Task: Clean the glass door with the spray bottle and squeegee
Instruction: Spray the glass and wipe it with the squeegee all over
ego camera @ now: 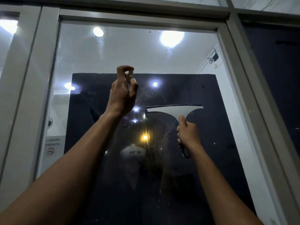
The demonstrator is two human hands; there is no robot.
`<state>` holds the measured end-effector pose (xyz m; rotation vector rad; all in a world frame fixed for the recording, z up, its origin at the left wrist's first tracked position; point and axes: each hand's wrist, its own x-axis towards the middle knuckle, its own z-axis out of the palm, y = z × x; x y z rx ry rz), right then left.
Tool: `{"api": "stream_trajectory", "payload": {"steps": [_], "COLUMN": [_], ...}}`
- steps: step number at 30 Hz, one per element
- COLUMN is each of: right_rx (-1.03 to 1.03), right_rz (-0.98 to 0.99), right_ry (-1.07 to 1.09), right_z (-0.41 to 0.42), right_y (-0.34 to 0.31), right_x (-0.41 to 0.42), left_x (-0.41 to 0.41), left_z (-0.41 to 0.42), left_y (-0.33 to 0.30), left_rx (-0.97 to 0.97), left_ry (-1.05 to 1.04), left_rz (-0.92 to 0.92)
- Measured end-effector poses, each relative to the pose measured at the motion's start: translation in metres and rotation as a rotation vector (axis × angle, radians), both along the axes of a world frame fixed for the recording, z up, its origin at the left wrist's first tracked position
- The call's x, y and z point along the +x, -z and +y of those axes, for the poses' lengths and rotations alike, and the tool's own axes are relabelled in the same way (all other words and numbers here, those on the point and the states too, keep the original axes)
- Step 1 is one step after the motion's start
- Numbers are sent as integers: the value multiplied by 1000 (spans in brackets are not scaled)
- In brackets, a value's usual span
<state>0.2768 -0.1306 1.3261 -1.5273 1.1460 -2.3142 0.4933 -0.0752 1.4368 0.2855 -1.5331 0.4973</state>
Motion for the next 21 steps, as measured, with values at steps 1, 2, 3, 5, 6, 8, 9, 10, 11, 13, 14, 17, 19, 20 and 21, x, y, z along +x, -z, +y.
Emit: {"api": "stream_trajectory", "payload": {"steps": [1, 2, 3, 5, 6, 8, 9, 10, 11, 13, 14, 17, 19, 20, 21], "right_rx": [1, 0, 0, -6, -9, -9, -2, 10, 24, 67, 94, 146, 171, 190, 205], "right_rz": [-14, -27, -34, -32, -27, 7, 38, 67, 83, 71, 62, 91, 144, 157, 168], "right_ry": [1, 2, 1, -10, -26, -58, -66, -73, -83, -121, -130, -59, 10, 36, 36], "right_z": [0, 1, 2, 3, 4, 8, 9, 11, 11, 9, 8, 3, 2, 5, 5], "right_y": [-3, -8, -16, -40, -55, -88, -103, -114, -121, -122, -116, -87, -60, -41, -25], "right_x": [-1, -2, -1, 2, 5, 12, 16, 19, 22, 28, 31, 37, 40, 41, 43], "left_x": [-1, -3, -3, -2, 0, 4, 7, 11, 14, 23, 29, 39, 43, 42, 42], "left_z": [0, 0, -1, -3, -5, -9, -12, -14, -16, -21, -24, -29, -30, -29, -29], "left_y": [0, 0, 2, 4, 7, 13, 16, 20, 25, 32, 36, 45, 49, 54, 56], "left_rx": [13, 21, 28, 33, 29, 28, 32, 39, 52, 74, 80, 87, 97, 114, 115], "left_ry": [22, 38, 50, 65, 61, 46, 42, 43, 46, 46, 40, 22, 14, 23, 27], "left_rz": [-12, -26, -35, -26, -9, 27, 40, 48, 51, 52, 53, 60, 60, 56, 61]}}
